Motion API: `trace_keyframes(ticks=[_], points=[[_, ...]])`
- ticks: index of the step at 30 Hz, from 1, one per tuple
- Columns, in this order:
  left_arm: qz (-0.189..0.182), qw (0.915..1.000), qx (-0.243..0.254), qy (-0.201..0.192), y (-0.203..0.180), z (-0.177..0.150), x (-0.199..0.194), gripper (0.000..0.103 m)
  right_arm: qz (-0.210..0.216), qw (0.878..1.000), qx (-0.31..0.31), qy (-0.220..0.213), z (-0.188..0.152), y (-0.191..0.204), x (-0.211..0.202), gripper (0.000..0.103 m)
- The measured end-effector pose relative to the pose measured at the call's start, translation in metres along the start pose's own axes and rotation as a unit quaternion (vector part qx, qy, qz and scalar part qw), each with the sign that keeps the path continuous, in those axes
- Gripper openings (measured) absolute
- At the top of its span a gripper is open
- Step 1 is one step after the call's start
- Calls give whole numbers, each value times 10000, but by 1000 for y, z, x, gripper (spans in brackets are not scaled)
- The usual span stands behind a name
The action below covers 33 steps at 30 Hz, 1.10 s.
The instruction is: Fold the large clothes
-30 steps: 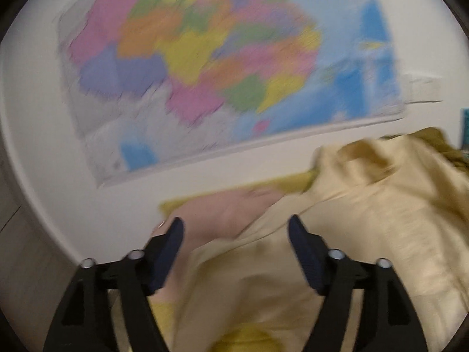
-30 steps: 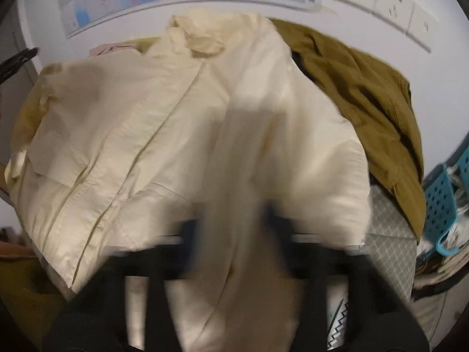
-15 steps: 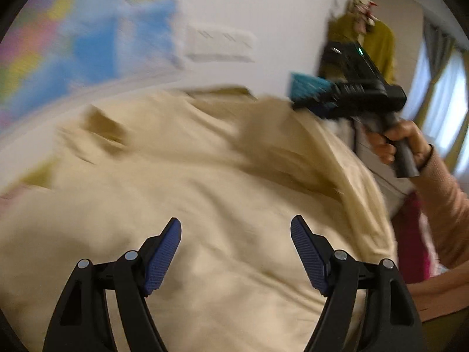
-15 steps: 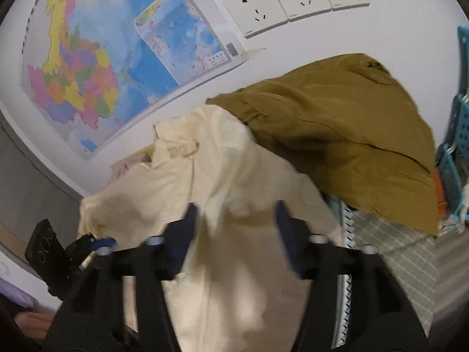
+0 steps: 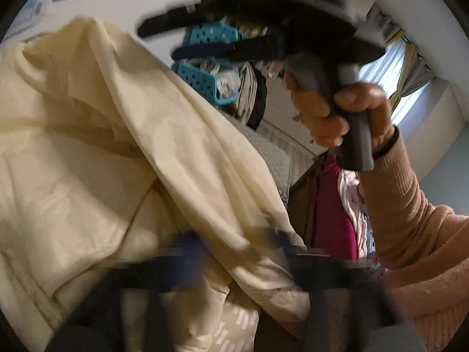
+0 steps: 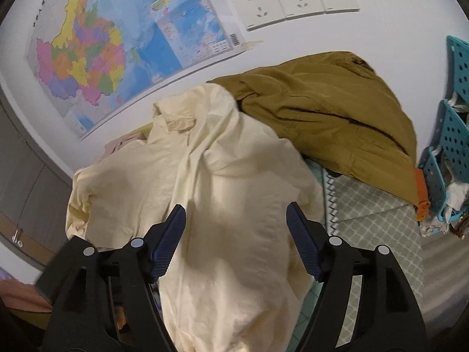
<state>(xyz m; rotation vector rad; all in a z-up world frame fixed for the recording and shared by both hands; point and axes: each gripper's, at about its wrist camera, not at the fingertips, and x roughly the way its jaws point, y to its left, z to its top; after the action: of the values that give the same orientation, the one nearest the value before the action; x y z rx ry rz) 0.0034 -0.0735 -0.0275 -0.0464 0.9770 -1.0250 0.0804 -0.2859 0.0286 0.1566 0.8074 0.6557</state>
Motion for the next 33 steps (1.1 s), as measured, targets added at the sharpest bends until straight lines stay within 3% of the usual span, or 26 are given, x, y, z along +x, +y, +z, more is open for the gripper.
trace_keyframes(ticks=[3, 7, 8, 11, 14, 16, 18, 19, 20, 21, 23, 27, 29, 33], points=[[302, 9992, 106, -249, -3, 8, -18, 3, 73, 9998, -157, 36, 5, 9, 4, 70], [734, 9937, 439, -730, -9, 29, -84, 3, 195, 9991, -373, -78, 26, 24, 5, 70], [1053, 9892, 576, -838, -8, 36, -105, 3, 283, 9987, -412, -139, 33, 27, 5, 70], [2106, 9707, 728, -905, 7, 52, -152, 4, 451, 9975, -436, -332, 55, 33, 7, 71], [2940, 9519, 595, -627, 39, 57, -179, 6, 475, 9972, -416, -397, 75, 36, 18, 71], [3264, 9432, 453, -433, 61, 54, -187, 8, 370, 9975, -475, -369, 85, 37, 31, 72], [3746, 9268, 132, -250, 95, 55, -191, 9, 208, 9982, -509, -245, 93, 35, 50, 73], [3818, 9240, 39, -190, 110, 53, -200, 10, 76, 9985, -507, -168, 96, 35, 61, 73], [4142, 9100, -89, -120, 127, 49, -200, 14, -54, 9985, -539, -108, 97, 34, 69, 74], [4179, 9079, -317, -130, 141, 46, -203, 19, -261, 9977, -626, -63, 98, 33, 78, 77], [4040, 9126, -612, -127, 161, 39, -212, 33, -667, 9953, -707, 5, 98, 28, 96, 83], [3808, 9210, -777, -270, 168, 13, -228, 57, -606, 9966, -546, 55, 95, 9, 104, 87], [3687, 9259, -760, -317, 168, 2, -233, 77, -664, 9961, -584, -8, 94, 1, 101, 91], [3635, 9270, -919, -89, 186, -10, -218, 81, -709, 9959, -536, 167, 98, -6, 111, 91]])
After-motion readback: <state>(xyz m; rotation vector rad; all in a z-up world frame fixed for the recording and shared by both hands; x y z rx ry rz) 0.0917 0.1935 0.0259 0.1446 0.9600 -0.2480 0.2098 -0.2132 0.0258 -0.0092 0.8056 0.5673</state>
